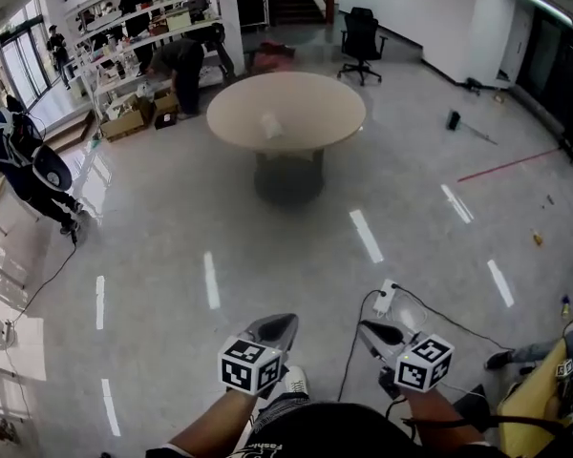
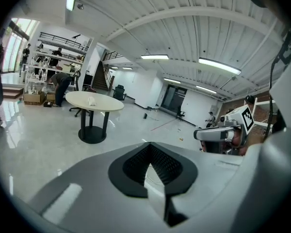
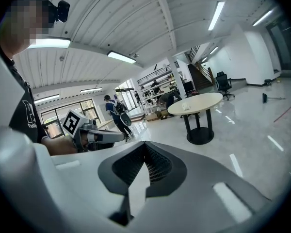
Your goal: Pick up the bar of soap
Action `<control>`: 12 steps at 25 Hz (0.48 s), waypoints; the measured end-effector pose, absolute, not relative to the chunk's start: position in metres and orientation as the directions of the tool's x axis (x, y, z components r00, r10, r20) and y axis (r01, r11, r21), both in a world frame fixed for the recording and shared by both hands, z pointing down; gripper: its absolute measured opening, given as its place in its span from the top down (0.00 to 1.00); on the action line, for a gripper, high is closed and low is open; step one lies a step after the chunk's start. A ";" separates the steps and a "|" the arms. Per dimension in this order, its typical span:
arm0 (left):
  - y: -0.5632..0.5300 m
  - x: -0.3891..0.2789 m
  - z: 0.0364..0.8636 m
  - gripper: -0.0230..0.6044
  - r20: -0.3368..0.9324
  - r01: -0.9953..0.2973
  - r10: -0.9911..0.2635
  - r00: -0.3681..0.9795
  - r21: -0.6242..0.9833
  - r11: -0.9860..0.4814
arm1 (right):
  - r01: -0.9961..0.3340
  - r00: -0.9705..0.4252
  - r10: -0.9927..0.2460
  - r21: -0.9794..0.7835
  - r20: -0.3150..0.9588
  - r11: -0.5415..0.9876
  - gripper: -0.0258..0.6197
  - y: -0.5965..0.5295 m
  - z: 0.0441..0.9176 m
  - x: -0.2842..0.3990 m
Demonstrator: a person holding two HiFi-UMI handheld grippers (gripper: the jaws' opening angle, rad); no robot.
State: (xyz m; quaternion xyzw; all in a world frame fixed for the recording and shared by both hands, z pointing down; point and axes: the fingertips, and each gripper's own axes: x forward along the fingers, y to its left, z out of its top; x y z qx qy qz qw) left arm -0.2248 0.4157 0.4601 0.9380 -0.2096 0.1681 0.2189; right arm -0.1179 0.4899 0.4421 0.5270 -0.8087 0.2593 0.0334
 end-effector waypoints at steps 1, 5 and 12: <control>0.398 -0.223 0.460 0.95 0.397 -0.465 -0.323 0.859 0.341 -0.817 | -0.873 -0.438 -0.840 -0.377 0.321 0.311 0.95 0.473 0.439 -0.113; 0.333 -0.221 0.461 0.95 0.375 -0.484 -0.358 0.855 0.329 -0.811 | -0.883 -0.428 -0.853 -0.340 0.299 0.323 0.95 0.412 0.432 -0.102; 0.266 -0.194 0.450 0.95 0.428 -0.523 -0.369 0.825 0.329 -0.787 | -0.868 -0.450 -0.839 -0.369 0.305 0.332 0.95 0.343 0.420 -0.072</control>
